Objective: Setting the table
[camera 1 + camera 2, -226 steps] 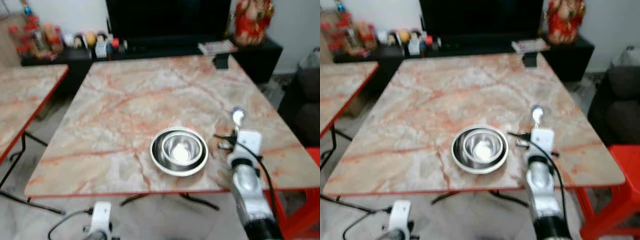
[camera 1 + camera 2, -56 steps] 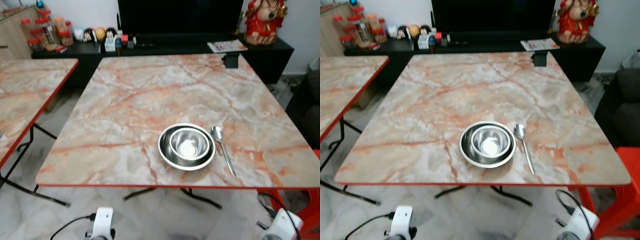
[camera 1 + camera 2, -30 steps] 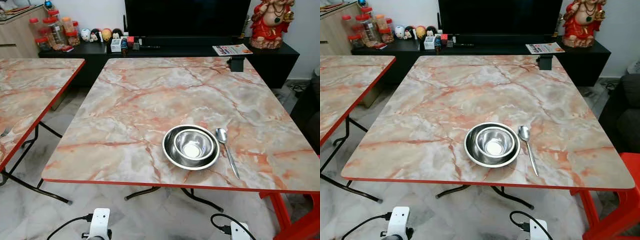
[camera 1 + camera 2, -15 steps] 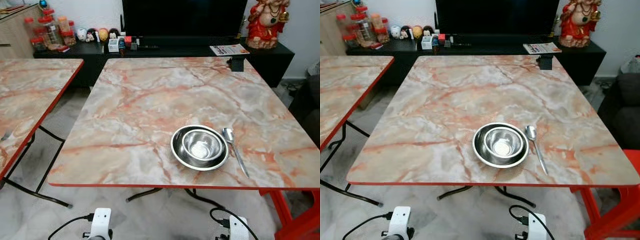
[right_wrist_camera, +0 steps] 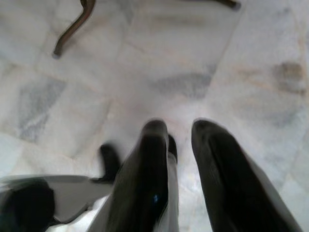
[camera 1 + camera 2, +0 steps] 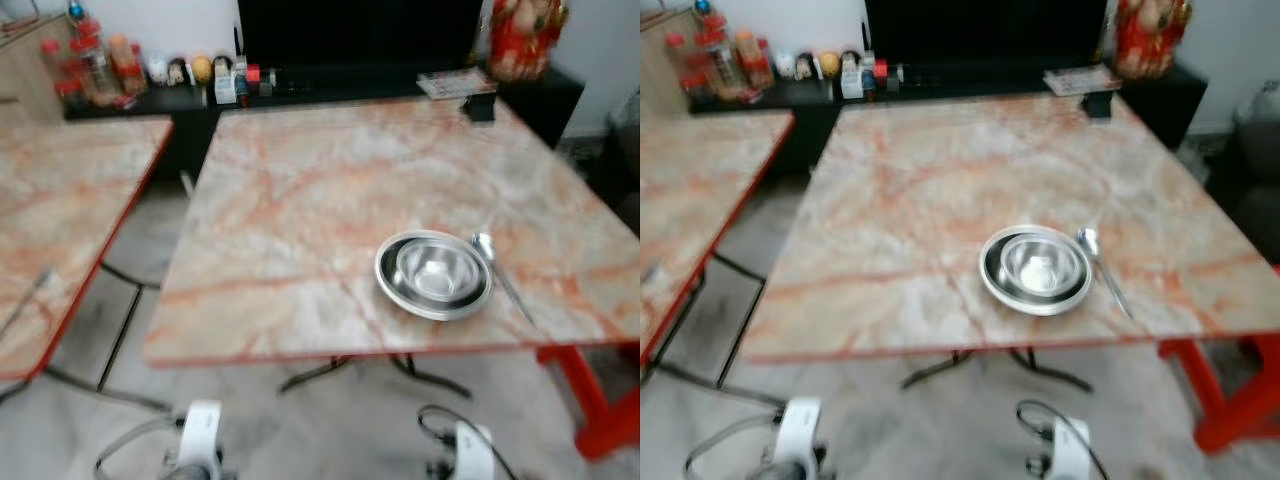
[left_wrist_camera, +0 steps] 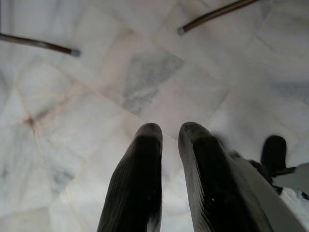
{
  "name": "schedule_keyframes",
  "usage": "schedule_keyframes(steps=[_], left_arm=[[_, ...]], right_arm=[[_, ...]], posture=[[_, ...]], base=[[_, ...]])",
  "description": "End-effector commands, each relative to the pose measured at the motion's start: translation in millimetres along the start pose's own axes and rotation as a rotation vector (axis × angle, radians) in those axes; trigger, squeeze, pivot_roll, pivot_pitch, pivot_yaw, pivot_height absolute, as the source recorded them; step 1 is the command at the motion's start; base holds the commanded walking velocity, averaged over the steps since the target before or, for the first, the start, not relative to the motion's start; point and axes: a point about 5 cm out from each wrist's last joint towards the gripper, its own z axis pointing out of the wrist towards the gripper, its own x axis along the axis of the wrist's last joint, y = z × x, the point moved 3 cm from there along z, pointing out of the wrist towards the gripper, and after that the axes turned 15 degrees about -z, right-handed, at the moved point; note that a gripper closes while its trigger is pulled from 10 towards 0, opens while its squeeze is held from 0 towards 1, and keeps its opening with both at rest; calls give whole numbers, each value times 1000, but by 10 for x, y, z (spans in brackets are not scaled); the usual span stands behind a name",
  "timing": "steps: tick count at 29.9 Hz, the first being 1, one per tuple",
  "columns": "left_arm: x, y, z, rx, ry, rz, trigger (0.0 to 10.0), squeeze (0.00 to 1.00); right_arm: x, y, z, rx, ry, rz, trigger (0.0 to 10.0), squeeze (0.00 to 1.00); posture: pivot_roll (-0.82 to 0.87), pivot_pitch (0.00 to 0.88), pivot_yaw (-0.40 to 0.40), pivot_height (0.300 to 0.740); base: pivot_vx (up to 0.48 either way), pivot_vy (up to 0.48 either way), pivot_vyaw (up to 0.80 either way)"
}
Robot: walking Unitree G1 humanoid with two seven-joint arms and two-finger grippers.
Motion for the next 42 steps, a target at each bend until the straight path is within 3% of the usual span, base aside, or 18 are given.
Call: schedule_keyframes(steps=[1,22,26,31,42], left_arm=[[-3,-85,-7,19,-12,25,10000,0],[-9,-130,-15,22,-15,50,10000,0],[-7,-142,-16,22,-15,63,10000,0],[-11,-148,-18,22,-14,67,10000,0],[-46,-168,-27,24,-20,72,10000,0]], right_arm=[[47,-75,7,15,15,9,10000,0],[83,-122,10,29,32,-15,10000,0],[123,-143,13,37,47,-97,10000,0],[121,-118,14,19,42,-22,10000,0],[84,-64,10,6,31,-43,10000,0]], posture=[[-103,0,61,740],[-82,0,64,740],[-78,0,64,740],[-76,0,63,740],[-72,0,57,740]], base=[[0,266,0],[0,266,0],[0,265,397],[0,266,405],[0,268,0]])
